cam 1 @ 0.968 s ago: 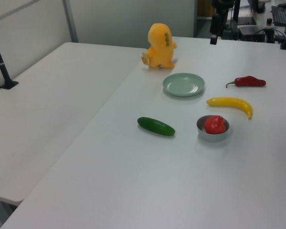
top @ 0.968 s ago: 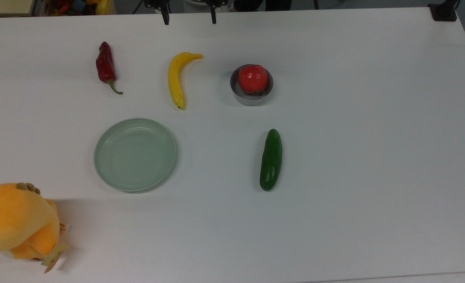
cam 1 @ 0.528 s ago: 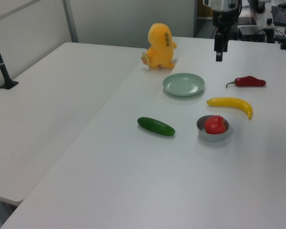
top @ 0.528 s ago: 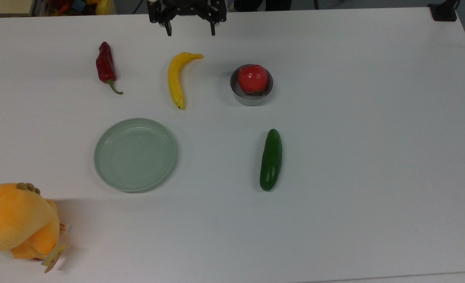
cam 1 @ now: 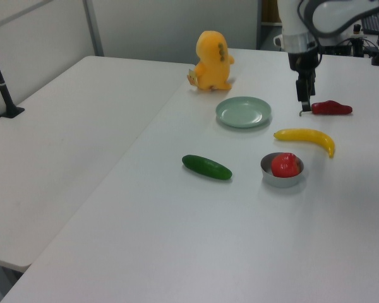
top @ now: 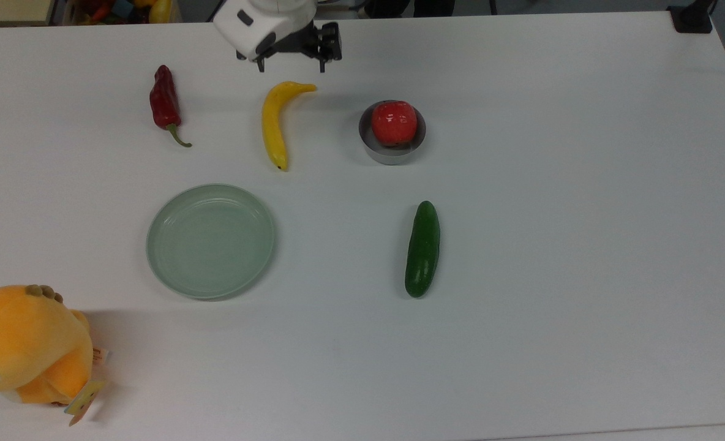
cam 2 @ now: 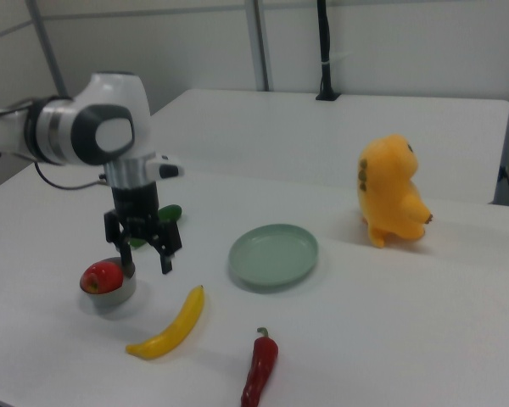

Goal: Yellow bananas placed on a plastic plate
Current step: 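Move the open gripper down over the yellow banana, then close the gripper on the banana's stem end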

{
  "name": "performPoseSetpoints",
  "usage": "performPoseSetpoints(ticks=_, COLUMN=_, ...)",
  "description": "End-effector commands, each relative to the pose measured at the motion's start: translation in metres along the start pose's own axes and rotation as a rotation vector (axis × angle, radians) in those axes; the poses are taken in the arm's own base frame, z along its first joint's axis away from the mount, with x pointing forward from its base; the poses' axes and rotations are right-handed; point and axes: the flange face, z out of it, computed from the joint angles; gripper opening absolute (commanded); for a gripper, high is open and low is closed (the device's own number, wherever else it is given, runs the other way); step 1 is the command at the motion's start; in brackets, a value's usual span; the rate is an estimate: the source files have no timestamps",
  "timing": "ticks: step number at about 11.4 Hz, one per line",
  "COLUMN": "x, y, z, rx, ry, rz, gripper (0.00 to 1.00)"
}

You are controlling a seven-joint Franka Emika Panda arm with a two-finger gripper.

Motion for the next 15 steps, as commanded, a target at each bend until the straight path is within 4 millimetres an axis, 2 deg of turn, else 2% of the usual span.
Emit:
performPoseSetpoints(ticks=1, x=0.004, y=0.019, z=0.047, rx=-0.024, ry=0.015, rz=-0.005, gripper=1.0)
performPoseSetpoints(ticks=2, x=0.007, y=0.024, z=0.054, rx=-0.022, ry=0.015, rz=0.004, gripper=1.0)
performPoseSetpoints(ticks=4, x=0.009, y=0.028, z=0.079, rx=-0.018, ry=0.011, rz=-0.01, gripper=1.0)
performPoseSetpoints(ticks=6, x=0.009, y=0.038, z=0.093, rx=-0.014, ry=0.036, rz=-0.022, gripper=1.0)
performPoseSetpoints(ticks=9, x=0.008, y=0.036, z=0.117, rx=-0.013, ry=0.071, rz=-0.023, gripper=1.0)
performPoseSetpoints(ticks=11, x=0.011, y=0.035, z=0.125, rx=-0.02, ry=0.063, rz=-0.035, gripper=1.0)
performPoseSetpoints(ticks=12, x=0.011, y=0.037, z=0.125, rx=-0.041, ry=0.061, rz=-0.057, gripper=0.94)
performPoseSetpoints(ticks=15, x=0.013, y=0.038, z=0.136, rx=-0.057, ry=0.038, rz=-0.072, gripper=0.5)
